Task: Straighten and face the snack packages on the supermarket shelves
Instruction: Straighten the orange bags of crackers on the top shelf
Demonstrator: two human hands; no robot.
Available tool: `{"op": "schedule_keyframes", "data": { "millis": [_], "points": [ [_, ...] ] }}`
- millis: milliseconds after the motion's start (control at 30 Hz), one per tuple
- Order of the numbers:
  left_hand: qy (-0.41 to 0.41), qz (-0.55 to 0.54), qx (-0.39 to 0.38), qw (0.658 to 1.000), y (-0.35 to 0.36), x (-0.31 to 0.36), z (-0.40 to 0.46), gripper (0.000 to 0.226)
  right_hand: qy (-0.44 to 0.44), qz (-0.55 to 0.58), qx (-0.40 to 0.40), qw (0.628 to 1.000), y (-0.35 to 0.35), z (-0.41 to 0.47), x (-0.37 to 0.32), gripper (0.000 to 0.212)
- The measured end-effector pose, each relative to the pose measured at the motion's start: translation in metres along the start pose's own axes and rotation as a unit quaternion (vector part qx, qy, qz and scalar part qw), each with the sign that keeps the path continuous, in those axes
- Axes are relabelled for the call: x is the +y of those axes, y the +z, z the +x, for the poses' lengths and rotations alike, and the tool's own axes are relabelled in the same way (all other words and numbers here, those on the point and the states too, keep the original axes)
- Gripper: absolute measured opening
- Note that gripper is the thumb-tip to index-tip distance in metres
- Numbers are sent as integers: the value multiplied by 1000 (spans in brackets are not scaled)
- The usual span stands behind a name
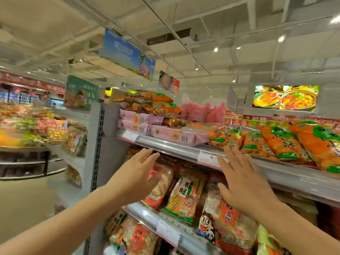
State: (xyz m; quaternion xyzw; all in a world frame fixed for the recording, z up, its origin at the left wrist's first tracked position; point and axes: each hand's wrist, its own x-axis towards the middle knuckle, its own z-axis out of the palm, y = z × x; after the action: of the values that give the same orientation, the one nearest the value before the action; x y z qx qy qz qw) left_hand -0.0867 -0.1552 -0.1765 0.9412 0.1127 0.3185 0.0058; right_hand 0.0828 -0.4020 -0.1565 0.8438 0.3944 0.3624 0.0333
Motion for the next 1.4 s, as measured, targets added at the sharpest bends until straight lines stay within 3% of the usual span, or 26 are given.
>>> {"op": "schedule_keyframes", "data": {
  "millis": [233, 367, 533, 800, 900, 1000, 1100, 1167, 1233, 1300, 1400],
  "points": [
    [38, 27, 9, 999, 24, -38, 79, 66, 14, 23, 47, 999, -22, 41, -26, 68],
    [34, 11, 23, 999, 43, -58, 111, 63, -14, 80, 71, 994, -24, 103, -51, 65],
    [88, 46, 32, 995, 68, -93, 113, 58, -34, 127, 78, 988, -20, 192, -83, 62],
    [237, 48, 146, 959, 51, -139, 133, 45, -22, 103, 50, 993, 1, 231, -115, 39],
    [278, 39, 171, 945, 29, -160, 158, 37, -9, 82, 18, 996, -2, 241, -114, 39],
    [280, -34, 213, 935, -10, -174, 187, 24, 48, 138, 9, 989, -12, 273, -113, 45],
    [240, -117, 289, 919, -52, -186, 224, 22, 126, 246, 11, 961, -17, 312, -113, 56],
    [184, -141, 317, 920, -74, -190, 257, 18, 199, 346, 16, 917, -16, 331, -111, 66],
    [91, -130, 278, 947, -86, -194, 292, 23, 275, 462, 0, 843, -12, 342, -113, 69],
    [29, -100, 189, 976, -85, -199, 318, 39, 319, 533, -24, 784, -8, 348, -116, 75],
    [-6, -50, 93, 994, -72, -205, 337, 60, 316, 558, -45, 766, 3, 356, -124, 77]
  ]
}}
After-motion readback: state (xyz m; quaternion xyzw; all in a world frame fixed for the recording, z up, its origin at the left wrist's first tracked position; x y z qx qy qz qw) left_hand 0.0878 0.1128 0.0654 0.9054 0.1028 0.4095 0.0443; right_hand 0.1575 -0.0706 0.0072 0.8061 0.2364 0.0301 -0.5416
